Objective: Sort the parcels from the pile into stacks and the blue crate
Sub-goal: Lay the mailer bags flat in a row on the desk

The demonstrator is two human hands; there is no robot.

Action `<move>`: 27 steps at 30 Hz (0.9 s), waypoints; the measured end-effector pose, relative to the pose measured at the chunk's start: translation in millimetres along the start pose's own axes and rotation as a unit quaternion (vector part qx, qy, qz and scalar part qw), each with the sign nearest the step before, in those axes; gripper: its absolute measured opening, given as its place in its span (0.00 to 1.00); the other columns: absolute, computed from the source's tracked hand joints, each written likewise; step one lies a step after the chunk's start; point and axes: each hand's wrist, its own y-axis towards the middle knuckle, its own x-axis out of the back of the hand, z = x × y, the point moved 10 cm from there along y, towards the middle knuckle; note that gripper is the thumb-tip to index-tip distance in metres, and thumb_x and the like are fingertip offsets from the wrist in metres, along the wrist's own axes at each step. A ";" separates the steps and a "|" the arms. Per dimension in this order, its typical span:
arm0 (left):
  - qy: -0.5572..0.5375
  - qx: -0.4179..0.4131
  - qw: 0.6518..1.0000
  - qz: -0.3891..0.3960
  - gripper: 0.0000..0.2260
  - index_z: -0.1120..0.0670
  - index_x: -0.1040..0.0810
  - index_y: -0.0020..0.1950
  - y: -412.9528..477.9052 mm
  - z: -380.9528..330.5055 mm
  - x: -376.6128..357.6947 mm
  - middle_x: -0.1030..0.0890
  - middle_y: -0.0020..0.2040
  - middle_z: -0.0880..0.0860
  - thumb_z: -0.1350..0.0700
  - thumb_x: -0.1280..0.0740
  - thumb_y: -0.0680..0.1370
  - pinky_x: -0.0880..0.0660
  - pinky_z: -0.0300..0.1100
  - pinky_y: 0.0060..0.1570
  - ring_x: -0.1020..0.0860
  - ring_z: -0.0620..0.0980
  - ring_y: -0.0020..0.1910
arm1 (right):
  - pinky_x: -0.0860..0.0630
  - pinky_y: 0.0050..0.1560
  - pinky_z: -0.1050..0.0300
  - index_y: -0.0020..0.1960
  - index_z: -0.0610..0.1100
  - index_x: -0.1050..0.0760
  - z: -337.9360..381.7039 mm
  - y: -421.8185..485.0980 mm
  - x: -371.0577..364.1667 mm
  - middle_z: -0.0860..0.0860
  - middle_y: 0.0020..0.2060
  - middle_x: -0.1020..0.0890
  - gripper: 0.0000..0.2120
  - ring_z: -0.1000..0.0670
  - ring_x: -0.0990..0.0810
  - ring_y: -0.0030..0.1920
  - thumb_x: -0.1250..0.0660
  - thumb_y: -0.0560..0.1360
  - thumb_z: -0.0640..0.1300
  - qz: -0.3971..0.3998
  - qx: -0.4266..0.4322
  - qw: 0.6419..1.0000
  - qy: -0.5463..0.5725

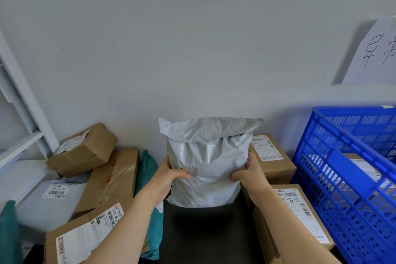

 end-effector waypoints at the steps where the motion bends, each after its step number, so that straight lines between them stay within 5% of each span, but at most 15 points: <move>1: 0.005 -0.002 1.000 0.000 0.41 0.49 0.29 0.63 0.7 0.8 1.0 0.20 0.57 0.52 0.63 0.24 0.50 0.26 0.42 0.51 0.22 0.51 0.58 | 0.26 0.62 0.44 0.61 0.45 0.33 0.5 -0.5 -0.1 0.44 0.56 0.23 0.30 0.44 0.25 0.59 0.35 0.64 0.23 0.001 0.001 1.000 0.001; 9: -0.044 -0.019 0.999 -0.024 0.45 0.50 0.31 0.65 3.2 0.4 10.2 0.21 0.59 0.51 0.58 0.23 0.48 0.28 0.46 0.57 0.24 0.52 0.59 | 0.25 0.46 0.59 0.62 0.47 0.31 14.0 -5.0 -3.3 0.47 0.55 0.22 0.31 0.47 0.24 0.57 0.41 0.66 0.20 0.006 0.014 1.000 -0.007; 12: -0.057 -0.032 0.997 -0.049 0.57 0.45 0.39 0.70 3.2 0.5 13.1 0.25 0.62 0.49 0.53 0.17 0.44 0.26 0.46 0.55 0.25 0.51 0.60 | 0.24 0.46 0.57 0.61 0.47 0.29 20.5 -6.0 0.1 0.46 0.53 0.21 0.30 0.47 0.22 0.53 0.41 0.67 0.20 0.001 0.020 1.000 -0.010; 15: -0.074 -0.041 0.992 -0.098 0.68 0.44 0.45 0.76 4.4 3.8 24.6 0.28 0.68 0.50 0.44 0.16 0.41 0.29 0.53 0.65 0.27 0.53 0.64 | 0.23 0.44 0.61 0.60 0.47 0.28 28.5 -7.3 -2.1 0.47 0.51 0.19 0.28 0.49 0.19 0.49 0.38 0.70 0.21 0.014 0.028 0.999 -0.013; 20: -0.120 -0.026 0.980 -0.155 0.50 0.50 0.37 0.74 4.6 14.3 41.3 0.24 0.65 0.54 0.45 0.21 0.55 0.28 0.55 0.64 0.23 0.54 0.60 | 0.22 0.36 0.67 0.61 0.44 0.26 35.8 -6.7 -0.8 0.48 0.49 0.17 0.22 0.54 0.18 0.43 0.33 0.71 0.25 0.012 0.047 0.999 -0.003; 23: -0.142 -0.007 0.975 -0.169 0.51 0.51 0.35 0.74 3.5 19.5 46.9 0.22 0.63 0.54 0.41 0.19 0.54 0.27 0.56 0.62 0.22 0.55 0.59 | 0.23 0.38 0.66 0.62 0.49 0.27 33.9 -5.6 -1.2 0.47 0.55 0.20 0.24 0.50 0.20 0.52 0.25 0.70 0.37 0.010 0.041 0.997 -0.062; 27: -0.178 0.009 0.971 -0.159 0.49 0.51 0.29 0.70 5.8 24.2 47.4 0.20 0.61 0.55 0.36 0.19 0.53 0.27 0.57 0.62 0.21 0.57 0.59 | 0.22 0.45 0.58 0.67 0.55 0.35 5.3 -14.7 -18.9 0.51 0.60 0.24 0.36 0.48 0.22 0.56 0.22 0.64 0.54 0.143 -0.097 0.980 -0.095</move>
